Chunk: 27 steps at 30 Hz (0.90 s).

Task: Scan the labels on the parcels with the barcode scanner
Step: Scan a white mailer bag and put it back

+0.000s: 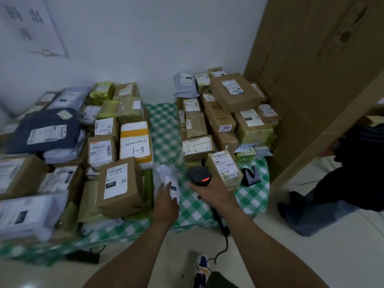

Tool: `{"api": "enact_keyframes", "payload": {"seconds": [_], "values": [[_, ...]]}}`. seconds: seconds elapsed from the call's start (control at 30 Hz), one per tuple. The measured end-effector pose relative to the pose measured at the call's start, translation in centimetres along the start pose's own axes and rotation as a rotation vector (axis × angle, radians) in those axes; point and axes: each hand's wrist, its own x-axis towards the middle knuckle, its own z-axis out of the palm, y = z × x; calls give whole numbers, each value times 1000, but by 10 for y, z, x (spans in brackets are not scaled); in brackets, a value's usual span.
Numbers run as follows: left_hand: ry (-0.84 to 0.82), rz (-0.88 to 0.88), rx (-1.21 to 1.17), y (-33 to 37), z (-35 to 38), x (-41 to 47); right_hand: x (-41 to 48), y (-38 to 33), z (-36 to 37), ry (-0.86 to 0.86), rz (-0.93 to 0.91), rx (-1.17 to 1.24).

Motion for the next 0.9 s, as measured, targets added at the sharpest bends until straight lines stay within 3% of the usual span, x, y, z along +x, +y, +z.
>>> {"api": "enact_keyframes", "payload": {"seconds": [0.17, 0.27, 0.4, 0.6, 0.77, 0.9], "values": [[-46, 90, 73, 27, -3, -7, -1, 5, -19, 59, -31, -14], [26, 124, 29, 49, -7, -2, 7, 4, -32, 75, -65, -45], [-29, 122, -103, 89, 3, 10, 30, 2, -58, 145, -67, -66], [-199, -71, -344, 139, 36, 29, 72, 8, -113, 183, -14, -124], [-314, -264, -655, 143, 66, 44, 106, 7, -121, 104, 55, -154], [-232, -310, -820, 134, 80, 44, 109, 5, -116, 74, 58, -140]]}}
